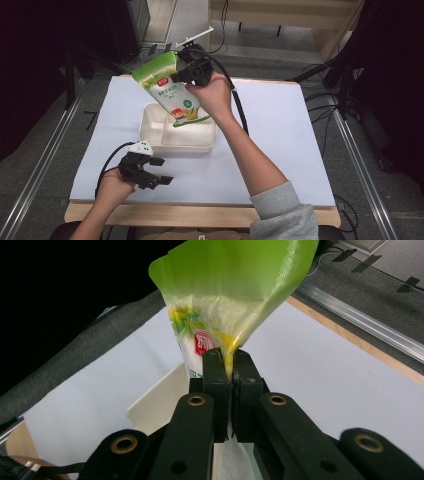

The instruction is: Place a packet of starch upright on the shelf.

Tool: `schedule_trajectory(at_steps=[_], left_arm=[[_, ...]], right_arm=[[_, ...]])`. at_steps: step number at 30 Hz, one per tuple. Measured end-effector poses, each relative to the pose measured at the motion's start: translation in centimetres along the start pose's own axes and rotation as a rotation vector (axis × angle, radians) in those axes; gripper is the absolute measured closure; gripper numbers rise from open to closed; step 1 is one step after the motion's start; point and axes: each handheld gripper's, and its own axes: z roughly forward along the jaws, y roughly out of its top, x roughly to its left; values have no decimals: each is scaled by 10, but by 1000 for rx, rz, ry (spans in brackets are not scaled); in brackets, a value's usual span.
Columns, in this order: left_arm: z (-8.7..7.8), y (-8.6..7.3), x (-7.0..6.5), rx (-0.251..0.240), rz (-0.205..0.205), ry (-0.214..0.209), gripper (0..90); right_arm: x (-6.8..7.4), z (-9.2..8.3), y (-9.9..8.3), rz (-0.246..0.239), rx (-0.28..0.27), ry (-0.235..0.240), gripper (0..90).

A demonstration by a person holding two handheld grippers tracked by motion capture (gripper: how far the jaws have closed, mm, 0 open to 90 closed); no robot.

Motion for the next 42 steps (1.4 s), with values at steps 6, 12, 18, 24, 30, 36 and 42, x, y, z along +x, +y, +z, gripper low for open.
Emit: schedule_trajectory(at_steps=[6,12,18,24,30,36,42], left_arm=[[0,0,0,-3,2,0,236],[0,0,0,-1,4,6,236],[1,1,-1,19,12,7,237],[2,1,-1,22,16,9,236],[3,1,-2,26,11,8,236],[2,1,-1,28,13,9,236],[2,1,-2,25,10,6,236]], right_arm=[[-1,29,-17,11,41,20,890],[-9,53,-46,10,93,5,889],[-26,46,-64,35,31,34,883],[-43,36,-77,61,16,14,883],[-58,32,-89,78,3,-10,882],[-67,32,-100,77,7,-13,869],[-76,32,-110,102,17,-16,869]])
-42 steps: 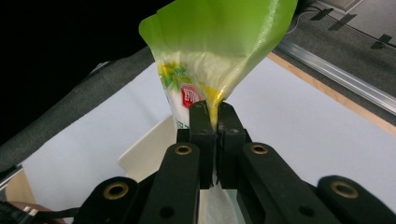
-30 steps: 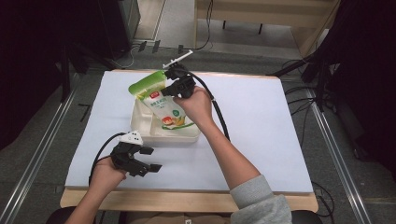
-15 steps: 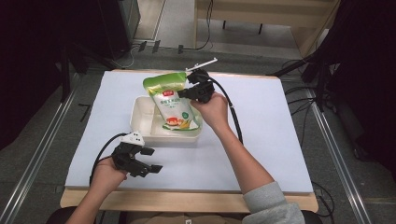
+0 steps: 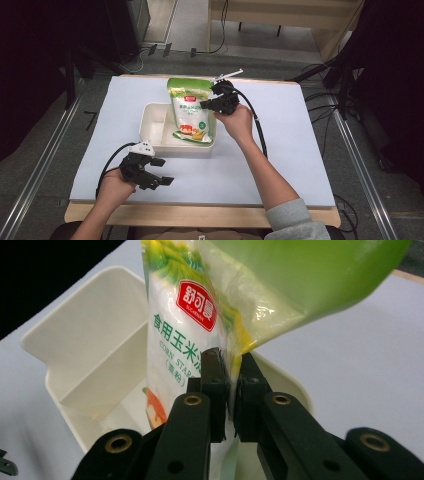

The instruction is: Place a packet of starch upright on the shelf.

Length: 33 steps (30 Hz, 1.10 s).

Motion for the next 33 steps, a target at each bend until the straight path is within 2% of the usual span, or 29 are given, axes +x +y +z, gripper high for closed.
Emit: schedule_trajectory(at_steps=[3,8,10,14,15,17,20,24,27,33], left_arm=[[0,0,0,2,1,0,236],[-1,0,0,-9,5,-8,236],[-1,0,0,-18,7,-14,236],[0,2,0,-19,11,-24,235],[1,2,0,-19,10,-24,235],[0,2,1,-11,8,-19,235],[1,2,1,-8,5,-16,235],[1,1,2,-9,1,-17,235],[1,2,2,1,0,-13,234],[1,1,2,4,-4,-7,233]], right_arm=[[-6,0,-3,10,19,-7,870],[-12,1,-9,43,8,7,869],[-12,1,-9,38,11,8,841],[-11,2,-10,-34,10,-13,761],[-10,1,-11,-45,8,-10,704],[-10,0,-11,-57,0,2,625],[-10,-2,-12,-42,13,19,534],[-11,-10,-15,-44,10,41,511],[-10,-19,-18,-62,2,41,472],[-13,-34,-24,-59,5,37,464]])
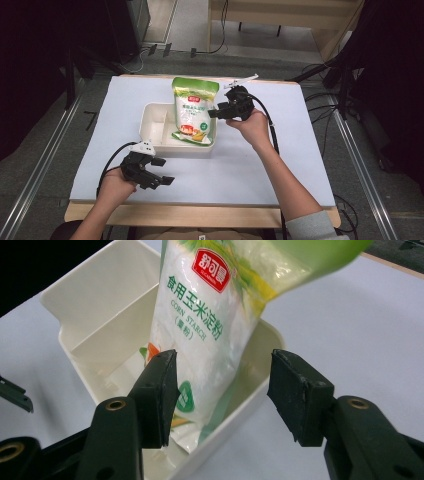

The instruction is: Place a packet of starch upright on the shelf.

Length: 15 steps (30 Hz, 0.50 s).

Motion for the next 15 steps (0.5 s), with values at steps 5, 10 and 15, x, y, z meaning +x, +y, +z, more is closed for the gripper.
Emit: schedule_trajectory(at_steps=[5,10,15], left_arm=[[0,0,1,-3,-5,-1,232],[1,0,0,-2,-7,0,232],[1,0,1,-4,-21,4,232]], right_arm=[[-3,-13,-9,-7,9,-9,452],[-6,-32,-19,18,-6,3,436],[-7,-46,-31,16,-8,-4,431]])
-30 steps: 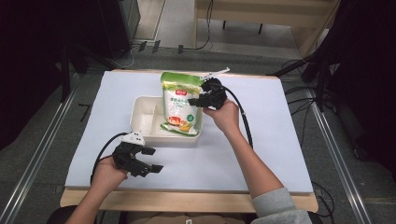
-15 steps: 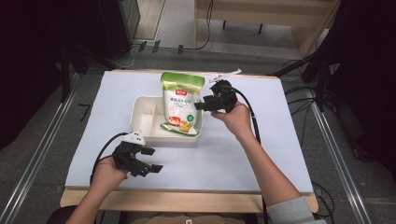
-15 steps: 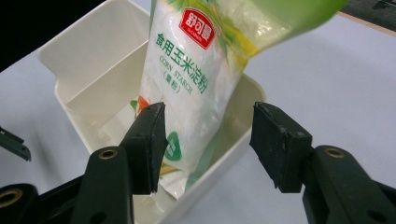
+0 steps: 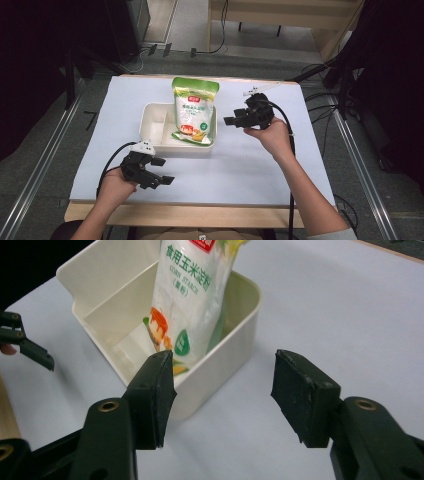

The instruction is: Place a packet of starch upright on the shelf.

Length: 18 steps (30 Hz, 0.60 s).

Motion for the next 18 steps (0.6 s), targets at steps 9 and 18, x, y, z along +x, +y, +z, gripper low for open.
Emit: schedule_trajectory(at_steps=[9,18], left_arm=[[-2,-1,2,-6,-8,1,223],[-3,-2,4,-15,-10,7,224]], right_arm=[[2,-21,-27,11,-20,-18,414],[2,-29,-63,41,-25,-13,405]])
